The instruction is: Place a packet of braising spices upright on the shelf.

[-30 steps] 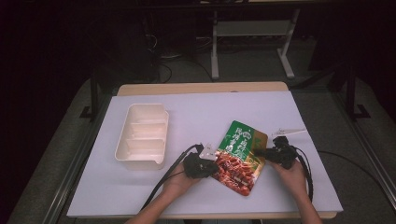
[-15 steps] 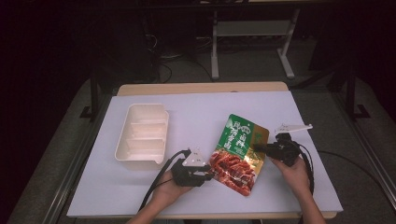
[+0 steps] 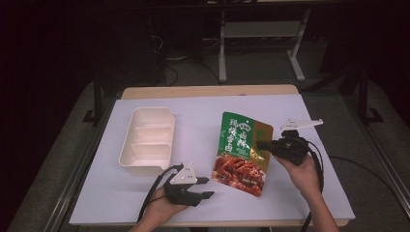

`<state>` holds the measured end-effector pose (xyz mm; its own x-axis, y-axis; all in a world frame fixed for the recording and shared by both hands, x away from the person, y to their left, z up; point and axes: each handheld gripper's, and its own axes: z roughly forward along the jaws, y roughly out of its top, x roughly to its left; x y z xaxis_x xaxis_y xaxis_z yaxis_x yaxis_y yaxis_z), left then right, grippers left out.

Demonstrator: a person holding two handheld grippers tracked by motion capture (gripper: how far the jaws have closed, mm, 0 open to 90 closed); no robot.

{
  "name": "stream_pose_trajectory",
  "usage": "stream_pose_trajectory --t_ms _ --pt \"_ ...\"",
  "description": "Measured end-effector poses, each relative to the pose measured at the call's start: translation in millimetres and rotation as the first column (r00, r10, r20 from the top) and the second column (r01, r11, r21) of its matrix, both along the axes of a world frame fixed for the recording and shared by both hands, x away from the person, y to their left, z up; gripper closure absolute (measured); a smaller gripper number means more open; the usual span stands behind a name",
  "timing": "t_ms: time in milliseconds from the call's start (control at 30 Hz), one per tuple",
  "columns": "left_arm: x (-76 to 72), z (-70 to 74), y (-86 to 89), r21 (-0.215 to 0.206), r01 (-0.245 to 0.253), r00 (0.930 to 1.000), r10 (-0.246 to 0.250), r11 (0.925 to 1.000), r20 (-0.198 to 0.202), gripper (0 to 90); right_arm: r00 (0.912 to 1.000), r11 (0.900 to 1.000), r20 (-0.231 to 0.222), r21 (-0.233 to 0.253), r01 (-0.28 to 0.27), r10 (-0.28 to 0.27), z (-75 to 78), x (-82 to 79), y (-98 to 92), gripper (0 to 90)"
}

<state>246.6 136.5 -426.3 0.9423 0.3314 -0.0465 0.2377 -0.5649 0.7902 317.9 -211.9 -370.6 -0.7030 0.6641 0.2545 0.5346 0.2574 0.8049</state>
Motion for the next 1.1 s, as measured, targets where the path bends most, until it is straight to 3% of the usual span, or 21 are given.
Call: stream_pose_trajectory --t_ms 367,567,833,1100 --pt "-14.7 -1.1 20.7 -0.036 -0.019 0.9998 0.019 0.9992 0.004 47.8 0.9976 0.998 0.036 0.030 -0.060 0.059 27.8 -8.7 13.2 89.5" --pt "-17.5 -3.7 26.8 -0.041 -0.024 0.9997 0.024 0.9989 0.005 46.2 0.9940 0.996 0.067 0.008 -0.087 0.086 43.9 -12.8 25.0 89.6" --pt "-18.9 -5.9 28.7 -0.048 -0.029 0.9995 0.030 0.9984 0.014 42.5 0.9905 0.995 0.095 -0.004 -0.100 0.100 59.9 -7.5 39.6 89.7" --pt "-20.6 -6.1 30.2 -0.047 -0.028 0.9992 0.029 0.9985 0.026 39.1 0.9858 0.990 0.108 0.041 -0.134 0.129 76.5 3.0 57.4 89.7"
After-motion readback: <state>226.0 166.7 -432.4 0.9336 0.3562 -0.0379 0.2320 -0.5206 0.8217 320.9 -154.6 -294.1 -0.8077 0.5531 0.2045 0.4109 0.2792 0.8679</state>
